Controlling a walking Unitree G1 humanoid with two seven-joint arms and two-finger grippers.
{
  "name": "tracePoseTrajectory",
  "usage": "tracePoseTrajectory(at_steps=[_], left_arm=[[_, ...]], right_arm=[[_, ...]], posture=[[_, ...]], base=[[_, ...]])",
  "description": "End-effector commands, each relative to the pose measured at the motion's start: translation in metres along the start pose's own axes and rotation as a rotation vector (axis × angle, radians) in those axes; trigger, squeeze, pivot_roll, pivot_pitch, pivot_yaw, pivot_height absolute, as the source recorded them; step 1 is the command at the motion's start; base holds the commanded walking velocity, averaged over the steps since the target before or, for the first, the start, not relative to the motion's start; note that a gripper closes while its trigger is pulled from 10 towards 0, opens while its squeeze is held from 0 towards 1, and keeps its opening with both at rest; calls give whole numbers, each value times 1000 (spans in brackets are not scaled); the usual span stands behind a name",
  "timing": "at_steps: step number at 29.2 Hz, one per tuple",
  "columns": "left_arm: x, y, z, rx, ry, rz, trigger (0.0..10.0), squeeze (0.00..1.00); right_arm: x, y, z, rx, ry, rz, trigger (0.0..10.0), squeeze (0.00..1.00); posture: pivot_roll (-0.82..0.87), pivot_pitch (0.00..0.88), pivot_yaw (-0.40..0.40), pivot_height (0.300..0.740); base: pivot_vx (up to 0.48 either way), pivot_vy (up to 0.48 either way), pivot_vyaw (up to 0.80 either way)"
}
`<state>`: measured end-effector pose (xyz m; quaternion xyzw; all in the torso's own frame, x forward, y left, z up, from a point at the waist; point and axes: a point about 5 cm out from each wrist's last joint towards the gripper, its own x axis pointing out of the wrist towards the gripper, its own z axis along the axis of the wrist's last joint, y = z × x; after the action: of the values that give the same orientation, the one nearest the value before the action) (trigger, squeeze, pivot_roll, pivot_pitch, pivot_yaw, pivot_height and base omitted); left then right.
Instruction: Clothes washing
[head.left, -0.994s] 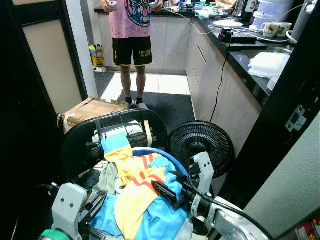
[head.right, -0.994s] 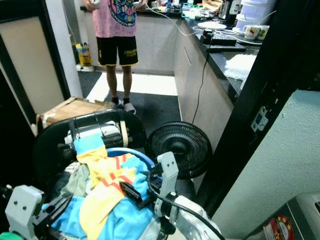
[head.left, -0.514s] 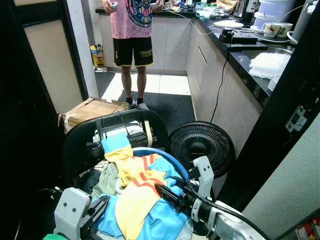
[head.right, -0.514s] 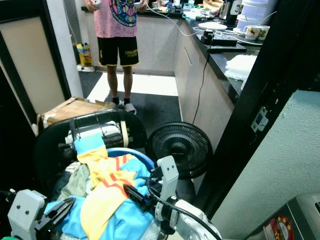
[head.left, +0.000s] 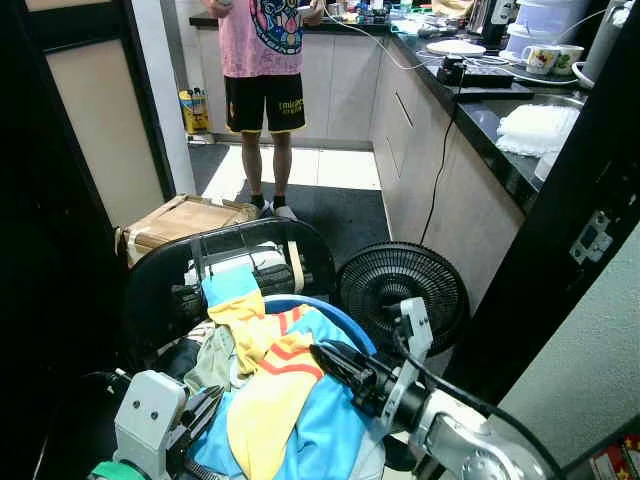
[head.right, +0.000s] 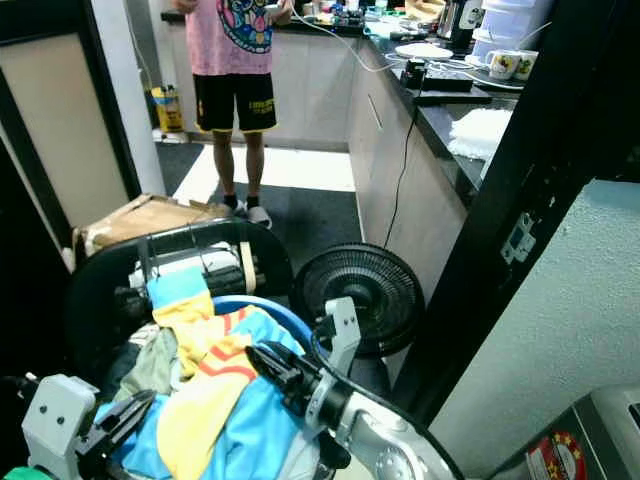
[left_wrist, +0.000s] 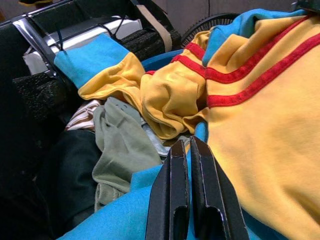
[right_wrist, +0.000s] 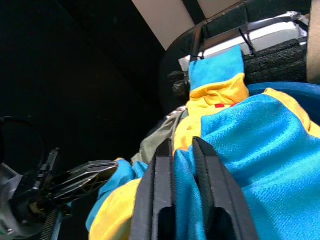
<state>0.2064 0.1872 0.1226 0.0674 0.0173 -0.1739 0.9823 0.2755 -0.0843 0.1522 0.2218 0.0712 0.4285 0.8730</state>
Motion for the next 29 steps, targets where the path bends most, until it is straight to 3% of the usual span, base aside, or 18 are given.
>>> tracePoseTrajectory(at_steps=[1, 15, 17, 21, 23, 24, 25, 26, 29], left_arm=[[-1, 0, -5, -17, 27, 9, 10000, 0], [11, 0, 4, -77, -63, 79, 10000, 0], [13, 1, 7, -146, -104, 97, 10000, 0], [16, 2, 10, -175, -132, 88, 10000, 0], [23, 0, 16, -163, -152, 63, 10000, 0], [23, 0, 16, -163, -152, 63, 10000, 0], [27, -1, 18, -160, -161, 58, 10000, 0], [32, 1, 21, -140, -170, 86, 10000, 0], [43, 2, 28, -141, -178, 121, 10000, 0]], right_arm=[[-2, 0, 2, 8, -8, 11, 0, 0], [-2, -1, 5, 45, -33, -7, 0, 0], [-1, -1, 9, 46, -55, -9, 0, 0], [1, 2, 17, 49, -99, 1, 0, 0], [7, 14, 54, 84, -289, 61, 0, 0], [7, 14, 54, 84, -289, 61, 0, 0], [8, 18, 68, 100, -365, 85, 0, 0], [8, 23, 88, 127, -477, 112, 0, 0], [3, 25, 126, 163, -680, 114, 0, 0]], posture=[[2, 11, 14, 740], [1, 23, 17, 740], [1, 22, 17, 740], [1, 22, 18, 740], [6, 22, 12, 740], [6, 22, 12, 740], [6, 22, 11, 740], [5, 19, 10, 740], [1, 17, 10, 740]], base=[[0, 0, 0], [0, 0, 0], [0, 0, 0], [0, 0, 0], [0, 0, 0], [0, 0, 0], [0, 0, 0], [0, 0, 0], [0, 0, 0]])
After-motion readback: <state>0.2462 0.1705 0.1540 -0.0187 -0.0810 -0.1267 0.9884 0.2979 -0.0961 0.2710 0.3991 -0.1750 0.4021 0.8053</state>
